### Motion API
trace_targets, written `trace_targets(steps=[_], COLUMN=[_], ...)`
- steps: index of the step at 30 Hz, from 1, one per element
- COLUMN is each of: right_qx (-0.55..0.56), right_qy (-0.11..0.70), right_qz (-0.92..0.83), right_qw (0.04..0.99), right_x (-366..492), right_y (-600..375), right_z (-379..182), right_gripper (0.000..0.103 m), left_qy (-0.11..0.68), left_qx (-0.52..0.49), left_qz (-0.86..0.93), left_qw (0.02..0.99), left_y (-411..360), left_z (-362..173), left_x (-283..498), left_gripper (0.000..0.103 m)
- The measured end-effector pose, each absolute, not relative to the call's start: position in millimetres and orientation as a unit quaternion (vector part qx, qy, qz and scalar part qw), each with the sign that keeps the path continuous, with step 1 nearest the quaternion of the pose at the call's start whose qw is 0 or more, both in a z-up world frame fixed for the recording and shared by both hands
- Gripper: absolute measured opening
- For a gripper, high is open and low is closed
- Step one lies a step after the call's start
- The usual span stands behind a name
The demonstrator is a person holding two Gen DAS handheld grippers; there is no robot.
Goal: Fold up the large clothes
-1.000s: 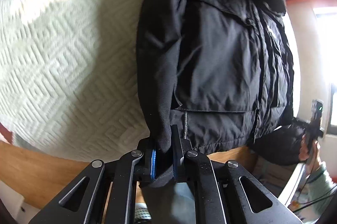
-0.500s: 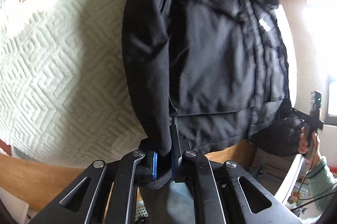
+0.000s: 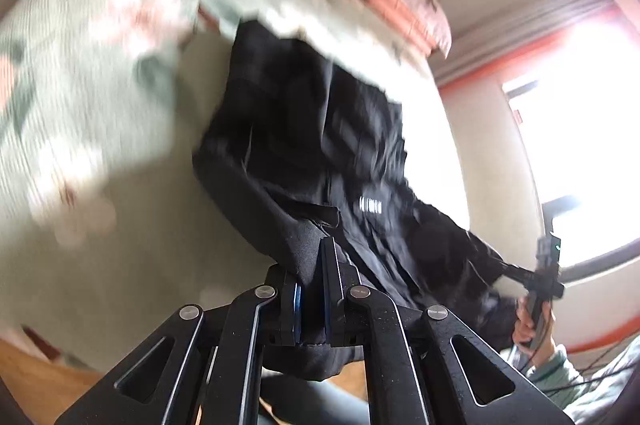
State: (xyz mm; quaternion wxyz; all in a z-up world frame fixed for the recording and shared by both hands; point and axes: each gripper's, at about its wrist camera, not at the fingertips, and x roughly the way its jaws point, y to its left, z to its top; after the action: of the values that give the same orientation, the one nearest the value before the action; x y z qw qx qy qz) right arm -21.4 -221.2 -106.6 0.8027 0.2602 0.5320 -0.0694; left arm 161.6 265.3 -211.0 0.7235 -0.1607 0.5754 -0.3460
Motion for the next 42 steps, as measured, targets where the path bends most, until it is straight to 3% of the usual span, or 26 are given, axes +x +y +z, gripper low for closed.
trace_targets(steps=[8,13,19,24,28,30,31,32,33,34,37,42], right_qx=[0.309,0.318,0.354,0.388,0.451,0.454,0.427,0.395,0.373,0.361,0.339,0.25], right_qy=[0.486,0.491,0.528,0.577,0.572,0.566,0.569,0.572,0.574,0.575,0.569,0.557], right_qz=[-0.056,-0.049,-0.059,-0.082,-0.062,-0.058,-0.079,-0.099,-0.11,-0.114,-0.109,-0.086], right_qw=[0.815,0.809,0.769,0.714,0.682,0.686,0.698,0.712,0.72,0.725,0.741,0.787], right_x=[91.6,196.8,314.6,361.6,353.6,348.9,349.5,351.1,352.2,354.7,355.0,348.4], right_y=[-293.8,-359.7,-422.7,-441.1,-466.1,-478.1,-484.3,-489.3,-491.9,-492.7,-477.2,-392.0], right_z=[-38.5,-37.0,-119.1,-228.7,-244.7,-232.0,-221.8,-211.9,-204.5,-200.2,-184.4,-146.6], right_gripper=[0.016,0.016,0.016,0.022,0.023,0.028,0.035,0.049,0.052,0.052,0.052,0.052], left_qy=[0.541,0.554,0.602,0.671,0.696,0.703,0.707,0.708,0.699,0.687,0.635,0.589], left_qx=[-0.175,-0.195,-0.263,-0.238,-0.32,-0.333,-0.335,-0.327,-0.314,-0.303,-0.275,-0.236], left_qz=[-0.318,-0.276,-0.188,-0.132,-0.152,-0.175,-0.183,-0.186,-0.185,-0.178,-0.16,-0.182], left_qw=[0.759,0.761,0.73,0.69,0.624,0.604,0.596,0.597,0.616,0.636,0.704,0.751], left_y=[220.1,186.8,156.8,135.1,162.1,173.5,177.3,182.5,192.2,197.5,228.9,227.5], left_z=[-160.1,-170.9,-252.8,-334.5,-364.0,-358.3,-352.0,-342.5,-326.0,-313.6,-258.0,-198.4], left_x=[268.4,343.9,438.5,485.7,509.2,518.9,522.5,527.6,536.6,541.5,564.1,553.4], left_gripper=[0.008,0.009,0.013,0.016,0.017,0.017,0.017,0.017,0.016,0.021,0.052,0.054])
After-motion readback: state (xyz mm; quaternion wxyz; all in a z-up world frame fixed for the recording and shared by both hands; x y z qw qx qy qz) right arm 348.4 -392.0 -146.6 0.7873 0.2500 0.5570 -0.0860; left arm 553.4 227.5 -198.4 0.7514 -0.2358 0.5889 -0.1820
